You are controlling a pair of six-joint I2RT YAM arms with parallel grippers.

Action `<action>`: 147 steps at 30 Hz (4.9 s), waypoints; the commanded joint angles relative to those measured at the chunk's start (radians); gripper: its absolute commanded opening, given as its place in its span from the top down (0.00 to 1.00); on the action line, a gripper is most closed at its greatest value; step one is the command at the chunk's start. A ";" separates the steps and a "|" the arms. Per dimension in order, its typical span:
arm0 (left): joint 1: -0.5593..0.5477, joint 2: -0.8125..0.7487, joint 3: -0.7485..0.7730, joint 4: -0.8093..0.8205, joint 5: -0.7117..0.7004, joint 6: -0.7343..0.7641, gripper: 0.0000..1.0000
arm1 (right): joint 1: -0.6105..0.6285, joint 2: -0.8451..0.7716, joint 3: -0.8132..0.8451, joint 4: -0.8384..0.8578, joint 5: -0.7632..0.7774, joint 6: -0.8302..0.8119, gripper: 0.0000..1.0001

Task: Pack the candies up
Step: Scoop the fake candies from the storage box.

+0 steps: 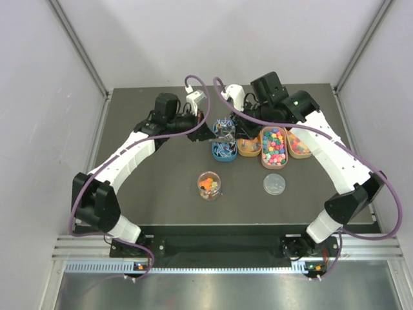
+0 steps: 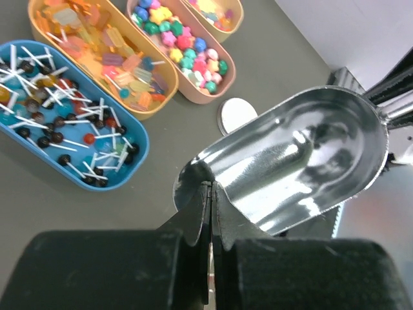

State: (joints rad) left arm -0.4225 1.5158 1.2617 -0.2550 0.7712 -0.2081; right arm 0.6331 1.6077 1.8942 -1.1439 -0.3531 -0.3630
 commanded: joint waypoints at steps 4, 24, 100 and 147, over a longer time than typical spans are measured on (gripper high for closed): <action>0.022 0.081 0.226 -0.156 -0.248 0.200 1.00 | -0.160 -0.204 -0.269 0.225 0.043 0.188 1.00; 0.099 0.118 0.148 -0.116 -0.242 0.213 1.00 | -0.582 -0.364 -0.765 0.217 0.247 0.389 1.00; 0.177 0.170 0.070 -0.090 -0.171 0.115 1.00 | -0.424 -0.020 -0.713 0.354 0.339 0.447 1.00; 0.166 0.156 0.110 -0.170 -0.211 0.151 1.00 | -0.457 0.038 -0.845 0.659 0.276 0.432 1.00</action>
State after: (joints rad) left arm -0.2504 1.7123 1.3239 -0.4259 0.5674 -0.0765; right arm 0.1791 1.6299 1.1046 -0.6262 -0.1036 0.0731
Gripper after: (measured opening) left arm 0.009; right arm 0.122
